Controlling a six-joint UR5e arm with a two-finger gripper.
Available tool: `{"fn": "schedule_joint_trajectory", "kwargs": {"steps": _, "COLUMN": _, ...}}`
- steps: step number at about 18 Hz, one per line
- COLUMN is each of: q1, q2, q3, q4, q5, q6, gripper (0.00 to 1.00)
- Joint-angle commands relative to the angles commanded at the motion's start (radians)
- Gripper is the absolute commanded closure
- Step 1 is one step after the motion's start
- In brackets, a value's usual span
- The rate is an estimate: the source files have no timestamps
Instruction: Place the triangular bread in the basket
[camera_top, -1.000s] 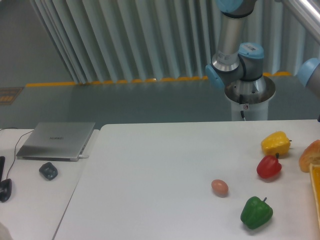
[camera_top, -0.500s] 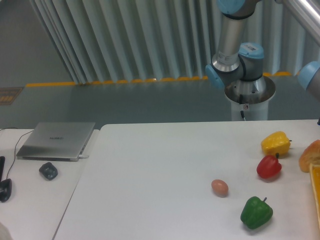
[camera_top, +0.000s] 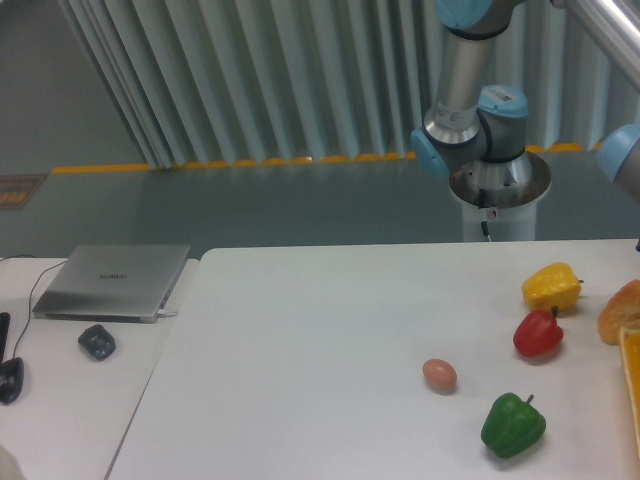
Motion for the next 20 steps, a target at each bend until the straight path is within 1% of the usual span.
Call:
{"fn": "schedule_joint_trajectory", "kwargs": {"steps": 1, "q1": -0.002, "q2": 0.0, "q3": 0.0, "q4": 0.0, "q5": 0.0, "q6": -0.002, "gripper": 0.34}}
{"fn": "schedule_joint_trajectory", "kwargs": {"steps": 2, "q1": 0.0, "q2": 0.0, "q3": 0.002, "q4": 0.0, "q5": 0.003, "q6": -0.002, "gripper": 0.5}}
{"fn": "schedule_joint_trajectory", "kwargs": {"steps": 3, "q1": 0.0, "q2": 0.0, "q3": 0.0, "q4": 0.0, "q5": 0.003, "q6": -0.003, "gripper": 0.54}}
{"fn": "schedule_joint_trajectory", "kwargs": {"steps": 4, "q1": 0.0, "q2": 0.0, "q3": 0.002, "q4": 0.0, "q5": 0.003, "q6": -0.006, "gripper": 0.64}}
{"fn": "schedule_joint_trajectory", "kwargs": {"steps": 5, "q1": 0.0, "q2": 0.0, "q3": 0.002, "q4": 0.0, "q5": 0.005, "q6": -0.006, "gripper": 0.7}}
{"fn": "schedule_joint_trajectory", "kwargs": {"steps": 6, "q1": 0.0, "q2": 0.0, "q3": 0.003, "q4": 0.0, "q5": 0.005, "q6": -0.006, "gripper": 0.71}}
{"fn": "schedule_joint_trajectory", "kwargs": {"steps": 7, "q1": 0.0, "q2": 0.0, "q3": 0.003, "q4": 0.0, "q5": 0.005, "q6": -0.008, "gripper": 0.75}}
{"fn": "schedule_joint_trajectory", "kwargs": {"steps": 8, "q1": 0.0, "q2": 0.0, "q3": 0.002, "q4": 0.0, "q5": 0.008, "q6": -0.008, "gripper": 0.9}}
{"fn": "schedule_joint_trajectory", "kwargs": {"steps": 9, "q1": 0.0, "q2": 0.0, "q3": 0.003, "q4": 0.002, "q5": 0.008, "q6": -0.009, "gripper": 0.96}}
{"fn": "schedule_joint_trajectory", "kwargs": {"steps": 10, "q1": 0.0, "q2": 0.0, "q3": 0.003, "q4": 0.0, "q5": 0.008, "q6": -0.008, "gripper": 1.0}}
{"fn": "schedule_joint_trajectory", "kwargs": {"steps": 15, "q1": 0.008, "q2": 0.002, "q3": 0.011, "q4": 0.0, "q5": 0.011, "q6": -0.006, "gripper": 1.0}}
{"fn": "schedule_joint_trajectory", "kwargs": {"steps": 17, "q1": 0.008, "q2": 0.006, "q3": 0.041, "q4": -0.015, "q5": 0.017, "q6": -0.005, "gripper": 1.0}}
{"fn": "schedule_joint_trajectory", "kwargs": {"steps": 19, "q1": 0.008, "q2": 0.026, "q3": 0.058, "q4": -0.024, "q5": 0.018, "q6": -0.002, "gripper": 1.0}}
{"fn": "schedule_joint_trajectory", "kwargs": {"steps": 20, "q1": 0.008, "q2": 0.035, "q3": 0.075, "q4": -0.044, "q5": 0.017, "q6": 0.003, "gripper": 1.0}}
